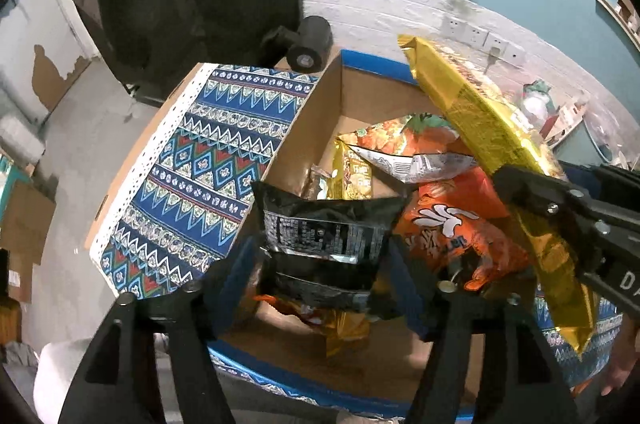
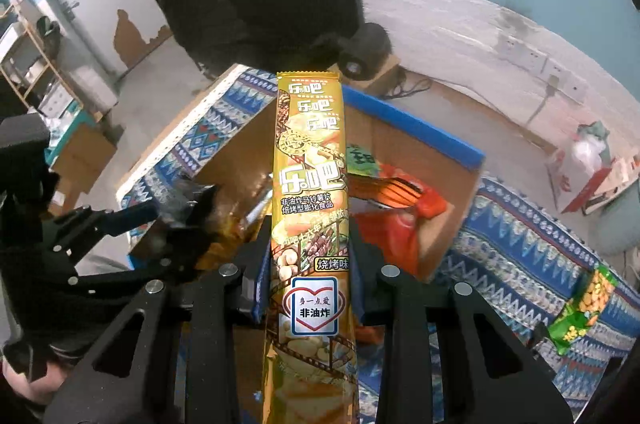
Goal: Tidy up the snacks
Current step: 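Open the left tool over the box while the right tool releases the gold stick pack inside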
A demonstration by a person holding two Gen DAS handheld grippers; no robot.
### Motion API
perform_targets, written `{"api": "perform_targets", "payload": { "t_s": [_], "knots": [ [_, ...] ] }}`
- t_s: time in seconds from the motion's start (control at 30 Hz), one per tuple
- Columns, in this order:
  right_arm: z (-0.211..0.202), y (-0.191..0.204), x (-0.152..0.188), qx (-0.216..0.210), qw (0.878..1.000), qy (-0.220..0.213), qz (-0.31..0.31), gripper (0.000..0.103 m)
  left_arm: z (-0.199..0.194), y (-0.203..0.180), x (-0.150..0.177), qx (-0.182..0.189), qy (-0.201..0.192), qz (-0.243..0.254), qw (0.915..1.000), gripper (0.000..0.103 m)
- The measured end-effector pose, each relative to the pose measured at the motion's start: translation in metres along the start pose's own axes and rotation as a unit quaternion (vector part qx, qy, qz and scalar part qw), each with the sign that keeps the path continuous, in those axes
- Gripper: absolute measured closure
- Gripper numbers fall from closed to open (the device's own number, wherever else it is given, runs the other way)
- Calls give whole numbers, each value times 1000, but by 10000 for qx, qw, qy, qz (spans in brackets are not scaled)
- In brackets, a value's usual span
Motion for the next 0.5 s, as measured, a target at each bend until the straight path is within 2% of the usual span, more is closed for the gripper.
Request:
{"api": "perform_targets", "payload": {
  "t_s": [0.1,0.3,0.37,0.5],
  "knots": [
    [5,5,0,-44,10000,48,-15,73,-3,1,1,-145,6,48,9999,25],
    [12,10,-2,-156,9997,183,-16,72,-9,6,0,-225,-48,19,9997,23],
    [14,12,-2,-273,9994,225,6,64,-10,6,0,-224,-47,10,9997,23],
    [7,14,-5,-432,9989,159,69,59,-10,4,-2,-197,-36,32,9998,23]
  ]
}}
Point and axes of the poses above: each gripper's, at about its wrist camera, not at the fingertips, and z roughly the way its jaws point, y to its left, x to its underside, the point moved 2 cm from there along z, roughly the way its jaws point, and after that the axes turned 13 degrees about z, right-handed, at the moved point
